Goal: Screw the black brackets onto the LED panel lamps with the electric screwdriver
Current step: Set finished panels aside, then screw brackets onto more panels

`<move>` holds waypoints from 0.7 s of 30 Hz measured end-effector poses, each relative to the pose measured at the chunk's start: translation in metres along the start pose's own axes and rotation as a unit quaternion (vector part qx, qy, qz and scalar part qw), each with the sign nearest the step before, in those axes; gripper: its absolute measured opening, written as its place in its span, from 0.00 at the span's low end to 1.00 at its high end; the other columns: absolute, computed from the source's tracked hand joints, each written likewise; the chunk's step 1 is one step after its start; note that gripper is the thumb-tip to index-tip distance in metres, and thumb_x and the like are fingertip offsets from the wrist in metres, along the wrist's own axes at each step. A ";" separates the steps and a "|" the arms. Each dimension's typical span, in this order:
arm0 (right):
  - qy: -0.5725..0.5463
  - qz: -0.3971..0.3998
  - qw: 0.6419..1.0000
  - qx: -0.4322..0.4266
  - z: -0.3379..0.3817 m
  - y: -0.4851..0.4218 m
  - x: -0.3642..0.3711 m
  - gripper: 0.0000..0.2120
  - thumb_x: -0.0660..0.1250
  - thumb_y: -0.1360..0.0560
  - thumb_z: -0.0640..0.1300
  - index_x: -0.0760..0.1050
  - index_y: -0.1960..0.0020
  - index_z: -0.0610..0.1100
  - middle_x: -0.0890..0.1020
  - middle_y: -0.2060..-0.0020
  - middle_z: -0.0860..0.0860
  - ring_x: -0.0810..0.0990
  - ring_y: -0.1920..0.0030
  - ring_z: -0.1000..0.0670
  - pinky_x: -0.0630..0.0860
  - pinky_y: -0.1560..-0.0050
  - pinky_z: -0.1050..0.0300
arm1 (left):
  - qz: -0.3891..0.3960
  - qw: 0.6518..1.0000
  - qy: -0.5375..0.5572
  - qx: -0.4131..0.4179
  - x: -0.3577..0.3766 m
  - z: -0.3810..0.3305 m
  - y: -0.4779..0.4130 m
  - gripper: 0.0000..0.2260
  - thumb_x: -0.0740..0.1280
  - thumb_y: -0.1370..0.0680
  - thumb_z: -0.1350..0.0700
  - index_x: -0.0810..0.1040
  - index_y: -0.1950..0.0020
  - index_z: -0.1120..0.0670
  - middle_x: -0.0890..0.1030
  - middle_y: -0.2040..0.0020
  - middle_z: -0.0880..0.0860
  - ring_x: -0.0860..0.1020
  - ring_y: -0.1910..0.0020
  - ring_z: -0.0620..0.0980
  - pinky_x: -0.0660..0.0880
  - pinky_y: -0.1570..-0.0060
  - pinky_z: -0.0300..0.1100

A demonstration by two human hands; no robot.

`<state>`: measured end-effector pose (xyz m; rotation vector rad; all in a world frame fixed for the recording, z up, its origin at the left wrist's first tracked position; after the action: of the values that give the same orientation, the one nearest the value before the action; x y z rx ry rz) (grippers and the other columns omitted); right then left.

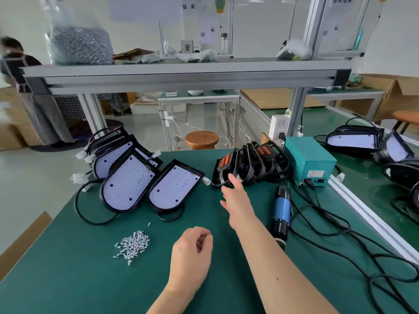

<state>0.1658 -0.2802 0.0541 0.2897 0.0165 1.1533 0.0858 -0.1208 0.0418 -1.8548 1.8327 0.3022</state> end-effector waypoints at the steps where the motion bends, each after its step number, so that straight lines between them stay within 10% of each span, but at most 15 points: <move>1: 0.018 -0.002 1.000 -0.010 0.000 -0.004 0.002 0.28 0.59 0.19 0.39 0.66 0.24 0.60 0.75 0.51 0.55 0.68 0.59 0.58 0.76 0.34 0.44 | 0.001 1.000 0.000 0.000 0.000 0.000 0.000 0.08 0.69 0.22 0.59 0.81 0.57 0.48 0.80 0.60 0.46 0.76 0.57 0.41 0.73 0.57 0.32; 2: 0.039 -0.002 0.999 -0.019 0.001 -0.006 0.004 0.28 0.58 0.19 0.39 0.65 0.23 0.61 0.76 0.50 0.53 0.59 0.38 0.51 0.76 0.35 0.43 | 0.003 1.000 0.000 0.000 0.000 0.000 0.000 0.08 0.68 0.22 0.59 0.81 0.58 0.48 0.80 0.61 0.46 0.76 0.57 0.41 0.72 0.57 0.31; 3: 0.063 -0.004 0.998 -0.030 0.001 -0.009 0.005 0.28 0.57 0.18 0.39 0.64 0.23 0.61 0.76 0.46 0.50 0.65 0.57 0.57 0.77 0.37 0.44 | 0.003 1.000 0.001 0.000 0.000 0.000 0.000 0.08 0.68 0.22 0.59 0.81 0.58 0.48 0.80 0.61 0.46 0.76 0.57 0.41 0.72 0.58 0.31; 6: 0.133 -0.031 0.988 -0.074 0.000 -0.012 0.007 0.26 0.55 0.17 0.40 0.63 0.21 0.54 0.72 0.32 0.44 0.78 0.45 0.47 0.78 0.38 0.46 | 0.000 1.000 0.001 0.002 -0.001 0.000 -0.001 0.10 0.68 0.22 0.60 0.80 0.59 0.46 0.80 0.61 0.46 0.76 0.57 0.40 0.71 0.58 0.29; 15: 0.253 -0.078 0.948 -0.177 -0.020 0.040 0.014 0.24 0.55 0.17 0.35 0.61 0.21 0.40 0.65 0.43 0.48 0.73 0.46 0.47 0.67 0.41 0.61 | -0.025 0.999 -0.024 0.033 -0.001 0.003 -0.004 0.07 0.69 0.23 0.61 0.81 0.51 0.50 0.79 0.57 0.44 0.77 0.57 0.43 0.71 0.55 0.29; 21: 0.245 -0.075 0.944 -0.208 -0.035 0.066 0.014 0.29 0.58 0.22 0.30 0.63 0.23 0.43 0.65 0.42 0.49 0.72 0.44 0.53 0.65 0.42 0.66 | -0.069 0.994 -0.086 0.016 -0.007 0.009 -0.014 0.20 0.69 0.24 0.64 0.73 0.32 0.59 0.70 0.33 0.52 0.67 0.33 0.54 0.64 0.33 0.41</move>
<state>0.1071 -0.2355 0.0380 -0.3735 0.2271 1.0227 0.1009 -0.1111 0.0403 -1.8604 1.5791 0.3684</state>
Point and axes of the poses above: each hand's wrist, its own y-axis away from the middle knuckle, its own x-axis out of the palm, z = x × y, the point moved 6 cm from there along -y, towards the middle knuckle
